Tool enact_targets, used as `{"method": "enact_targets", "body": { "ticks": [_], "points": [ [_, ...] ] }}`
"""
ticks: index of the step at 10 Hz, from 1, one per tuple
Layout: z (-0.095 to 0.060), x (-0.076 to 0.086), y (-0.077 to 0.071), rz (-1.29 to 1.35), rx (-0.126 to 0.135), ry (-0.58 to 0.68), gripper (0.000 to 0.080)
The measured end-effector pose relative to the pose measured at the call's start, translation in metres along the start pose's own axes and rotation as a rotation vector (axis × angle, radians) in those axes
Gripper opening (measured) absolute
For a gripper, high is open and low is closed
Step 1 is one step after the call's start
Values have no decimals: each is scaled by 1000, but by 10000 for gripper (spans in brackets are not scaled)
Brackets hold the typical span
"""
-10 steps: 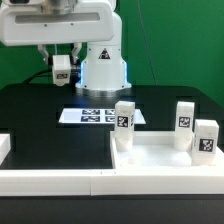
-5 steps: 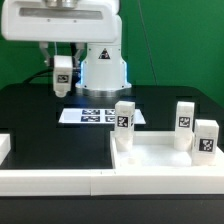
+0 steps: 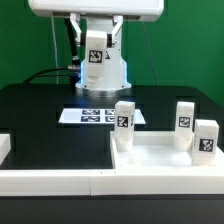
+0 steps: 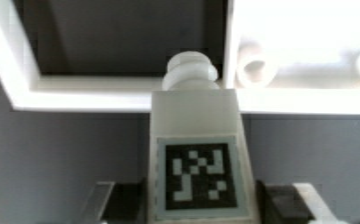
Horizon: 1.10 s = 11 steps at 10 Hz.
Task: Assemble square table
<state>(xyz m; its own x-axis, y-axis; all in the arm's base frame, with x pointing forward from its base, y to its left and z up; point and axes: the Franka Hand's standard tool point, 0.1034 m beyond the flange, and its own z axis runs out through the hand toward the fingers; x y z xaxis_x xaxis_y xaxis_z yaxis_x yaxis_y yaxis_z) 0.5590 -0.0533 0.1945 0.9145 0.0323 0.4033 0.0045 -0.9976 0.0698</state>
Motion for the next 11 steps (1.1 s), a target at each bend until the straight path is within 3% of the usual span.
{"method": "enact_targets", "body": {
  "ticks": [1,2,3,4,5,7,8,9,10,11],
  "points": [
    [1,-5,3,0,-17,26,288],
    [-2,-2,10,-20,-51,87,288],
    [-3,-6,12,-22,-64,107,288],
    [-2,-9,9,-19,-55,93,288],
    [-10,-16,-6,2,-14,89,288],
    [-16,8,-61,71,52,108,288],
    [-16,27,-86,94,69,132,288],
    [-4,44,-102,168,66,133,288],
    [0,51,-109,167,68,118,288],
    [0,50,-107,166,67,122,288]
  ]
}}
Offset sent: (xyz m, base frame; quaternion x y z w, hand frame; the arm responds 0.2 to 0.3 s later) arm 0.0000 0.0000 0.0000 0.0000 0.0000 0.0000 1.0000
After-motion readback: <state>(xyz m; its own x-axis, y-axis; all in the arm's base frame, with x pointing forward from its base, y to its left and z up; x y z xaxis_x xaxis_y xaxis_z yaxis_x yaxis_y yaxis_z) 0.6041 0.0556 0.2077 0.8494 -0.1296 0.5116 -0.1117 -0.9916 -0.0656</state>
